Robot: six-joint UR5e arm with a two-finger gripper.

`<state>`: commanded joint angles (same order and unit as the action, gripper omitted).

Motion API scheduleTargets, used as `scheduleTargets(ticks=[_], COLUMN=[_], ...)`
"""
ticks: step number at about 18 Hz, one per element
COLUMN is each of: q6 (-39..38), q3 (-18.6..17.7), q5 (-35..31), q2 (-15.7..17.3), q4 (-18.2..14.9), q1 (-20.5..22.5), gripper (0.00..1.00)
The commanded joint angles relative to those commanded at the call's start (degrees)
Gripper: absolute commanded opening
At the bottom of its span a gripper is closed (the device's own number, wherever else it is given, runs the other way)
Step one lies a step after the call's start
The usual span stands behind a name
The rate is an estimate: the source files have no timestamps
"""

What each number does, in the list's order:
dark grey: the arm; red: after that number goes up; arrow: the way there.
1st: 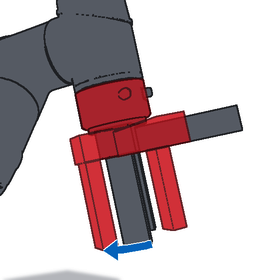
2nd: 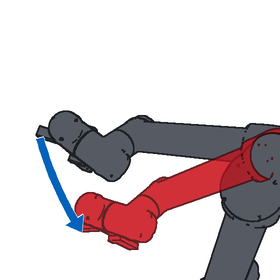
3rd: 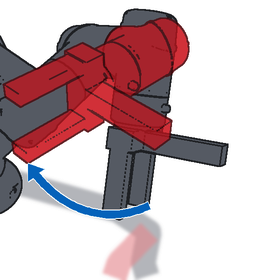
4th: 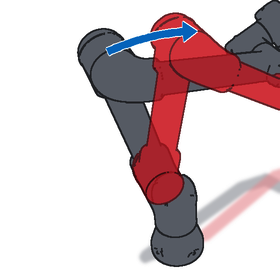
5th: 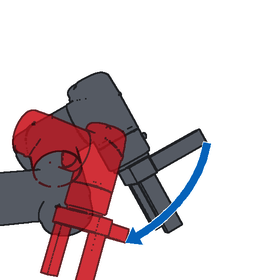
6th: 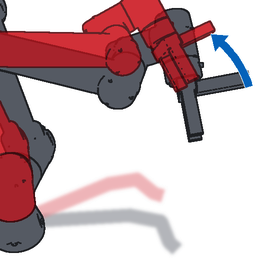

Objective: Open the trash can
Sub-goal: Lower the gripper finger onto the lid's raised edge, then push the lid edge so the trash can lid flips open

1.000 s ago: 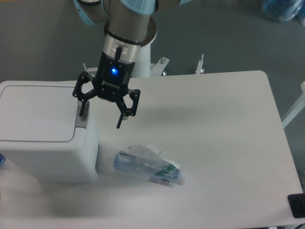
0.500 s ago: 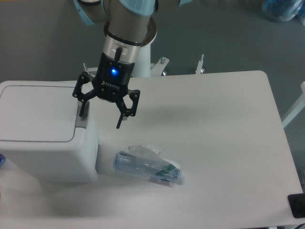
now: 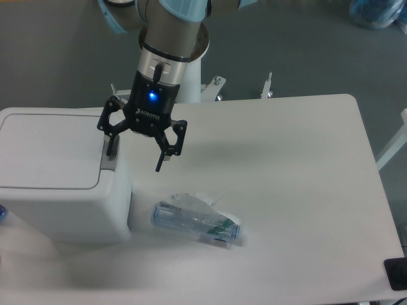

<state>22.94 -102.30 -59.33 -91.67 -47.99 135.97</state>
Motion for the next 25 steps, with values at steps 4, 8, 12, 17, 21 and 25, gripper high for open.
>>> scheduleTargets(ticks=[4, 8, 12, 17, 21, 25], q6=[0.0, 0.18, 0.09, -0.18, 0.44, 1.75], q3=[0.0, 0.09, 0.09, 0.35, 2.45, 6.06], q5=[-0.09, -0.09, -0.18, -0.18, -0.26, -0.53], q2=[-0.26, -0.44, -0.62, -0.44, -0.61, -2.02], q4=[0.0, 0.0, 0.0, 0.0, 0.0, 0.7], q1=[0.0, 0.0, 0.0, 0.0, 0.09, 0.09], gripper=[1.0, 1.0, 1.0, 1.0, 1.0, 1.0])
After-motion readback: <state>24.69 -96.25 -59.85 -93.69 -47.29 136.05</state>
